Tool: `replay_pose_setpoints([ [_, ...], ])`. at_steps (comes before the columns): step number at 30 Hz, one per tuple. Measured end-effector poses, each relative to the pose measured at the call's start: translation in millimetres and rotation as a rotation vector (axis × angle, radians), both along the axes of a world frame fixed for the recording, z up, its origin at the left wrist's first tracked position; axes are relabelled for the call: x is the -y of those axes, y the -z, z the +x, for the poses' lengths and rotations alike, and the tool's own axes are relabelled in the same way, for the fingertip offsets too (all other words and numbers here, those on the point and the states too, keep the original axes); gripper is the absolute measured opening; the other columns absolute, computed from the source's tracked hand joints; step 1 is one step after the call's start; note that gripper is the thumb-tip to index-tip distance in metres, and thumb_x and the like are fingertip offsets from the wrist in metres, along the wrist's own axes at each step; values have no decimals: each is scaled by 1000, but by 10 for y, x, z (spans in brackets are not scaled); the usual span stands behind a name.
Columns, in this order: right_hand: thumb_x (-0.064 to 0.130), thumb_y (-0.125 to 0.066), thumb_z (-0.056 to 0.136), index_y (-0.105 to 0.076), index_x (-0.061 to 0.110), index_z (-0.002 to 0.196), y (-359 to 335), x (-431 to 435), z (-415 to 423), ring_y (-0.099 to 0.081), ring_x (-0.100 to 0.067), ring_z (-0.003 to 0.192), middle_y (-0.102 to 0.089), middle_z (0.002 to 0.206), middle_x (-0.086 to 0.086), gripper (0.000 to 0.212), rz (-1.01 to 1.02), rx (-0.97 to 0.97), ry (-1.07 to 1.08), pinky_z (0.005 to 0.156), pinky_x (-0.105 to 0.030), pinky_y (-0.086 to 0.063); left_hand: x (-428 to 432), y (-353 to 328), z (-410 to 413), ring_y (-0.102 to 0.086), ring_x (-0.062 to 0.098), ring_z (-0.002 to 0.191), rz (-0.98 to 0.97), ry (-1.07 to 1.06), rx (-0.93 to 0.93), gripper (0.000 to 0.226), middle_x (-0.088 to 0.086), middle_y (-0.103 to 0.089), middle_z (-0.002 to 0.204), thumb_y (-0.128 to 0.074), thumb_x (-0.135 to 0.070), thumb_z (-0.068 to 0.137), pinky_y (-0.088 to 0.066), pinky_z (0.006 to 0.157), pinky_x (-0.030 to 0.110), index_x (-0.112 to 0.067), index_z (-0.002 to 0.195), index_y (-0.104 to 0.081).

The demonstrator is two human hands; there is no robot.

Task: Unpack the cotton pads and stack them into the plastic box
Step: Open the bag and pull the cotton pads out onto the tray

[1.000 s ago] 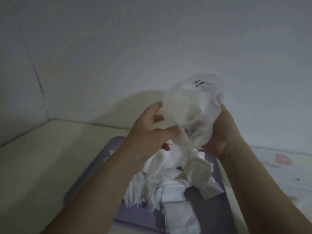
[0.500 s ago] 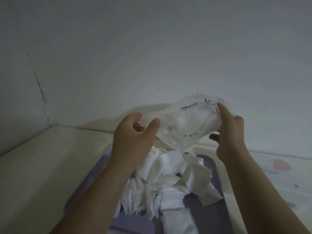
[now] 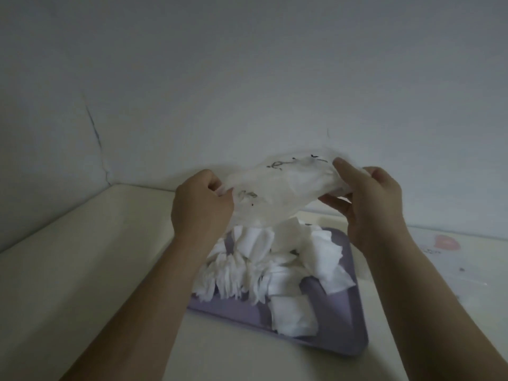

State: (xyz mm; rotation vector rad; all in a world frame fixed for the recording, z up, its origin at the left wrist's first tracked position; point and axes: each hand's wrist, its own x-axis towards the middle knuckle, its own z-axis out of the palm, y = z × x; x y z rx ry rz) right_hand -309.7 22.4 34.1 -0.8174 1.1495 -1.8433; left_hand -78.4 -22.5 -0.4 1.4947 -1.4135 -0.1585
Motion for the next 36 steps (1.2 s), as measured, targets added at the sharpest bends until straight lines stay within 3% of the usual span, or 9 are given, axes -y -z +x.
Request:
replay_pose_setpoints([
  [6, 22, -74, 97, -53, 6, 99, -82, -281, -103, -72, -27, 101, -63, 114, -15, 27, -16, 28, 80, 81, -42, -68, -224, -181, 2, -73, 22, 85, 100, 301, -319, 35, 0, -69, 99, -89, -31, 74, -64, 78, 50, -24, 100, -67],
  [9, 12, -65, 99, -55, 2, 115, -59, -386, -1, -70, -31, 113, -64, 120, -16, 21, -2, 31, -16, 95, -45, -64, -320, -230, -9, -69, 17, 100, 207, 341, -48, 56, 2, -58, 126, -85, -38, 79, -59, 95, 41, -22, 127, -63],
  [15, -2, -62, 93, -69, 3, 97, -52, -667, 95, -74, -26, 98, -72, 99, -12, 10, -17, -129, -140, 94, -39, -64, -812, -153, -38, -3, 26, 158, 330, 249, 301, 94, 0, 7, 171, -73, -58, 83, -21, 125, 41, -23, 158, -28],
  [18, 7, -71, 94, -69, 1, 99, -54, -752, 135, -77, -30, 98, -72, 100, -13, 8, -13, -148, -86, 85, -38, -66, -1043, -223, -73, 8, 22, 159, 76, 221, 260, 99, -6, 19, 171, -75, -55, 84, -18, 127, 53, -30, 161, -17],
  [21, 13, -75, 94, -62, -2, 101, -104, -772, 219, -77, -31, 82, -67, 91, -14, 21, -20, -83, -59, 74, -38, -66, -1171, -318, -146, -7, 18, 159, -248, 343, 226, 68, -3, -5, 172, -83, -48, 76, -26, 124, 51, -30, 132, -49],
  [24, 17, -73, 96, -63, -1, 107, -169, -750, 317, -71, -26, 61, -65, 75, -12, 23, 23, -31, -119, 63, -36, -63, -1165, -342, -191, -19, 18, 156, -62, 383, 448, 45, -5, -29, 166, -81, -57, 74, -23, 124, 45, -36, 104, -54],
  [28, 37, -79, 93, -73, 5, 116, -158, -662, 387, -62, -20, 64, -67, 87, -11, 40, 113, 67, -369, 45, -26, -47, -995, -335, -2, -65, 7, 79, 106, 498, 184, 22, -8, -71, 88, -83, -31, 81, -58, 78, 32, -24, 84, -63],
  [32, 33, -75, 93, -79, 10, 108, -140, -583, 437, -66, -21, 89, -69, 103, -7, 28, 62, 129, -595, 68, -27, -57, -900, -364, 250, -50, 6, 60, 100, 417, 187, 27, -9, -58, 71, -82, -29, 84, -40, 54, 14, -14, 85, -59],
  [36, 27, -68, 99, -61, 7, 126, -30, -439, 548, -66, -38, 113, -57, 113, -14, 34, 111, 180, -444, 101, -53, -59, -706, -537, 557, -46, 17, 61, 27, 283, 296, 30, -5, -49, 68, -70, -28, 92, -39, 58, 29, -18, 78, -46],
])
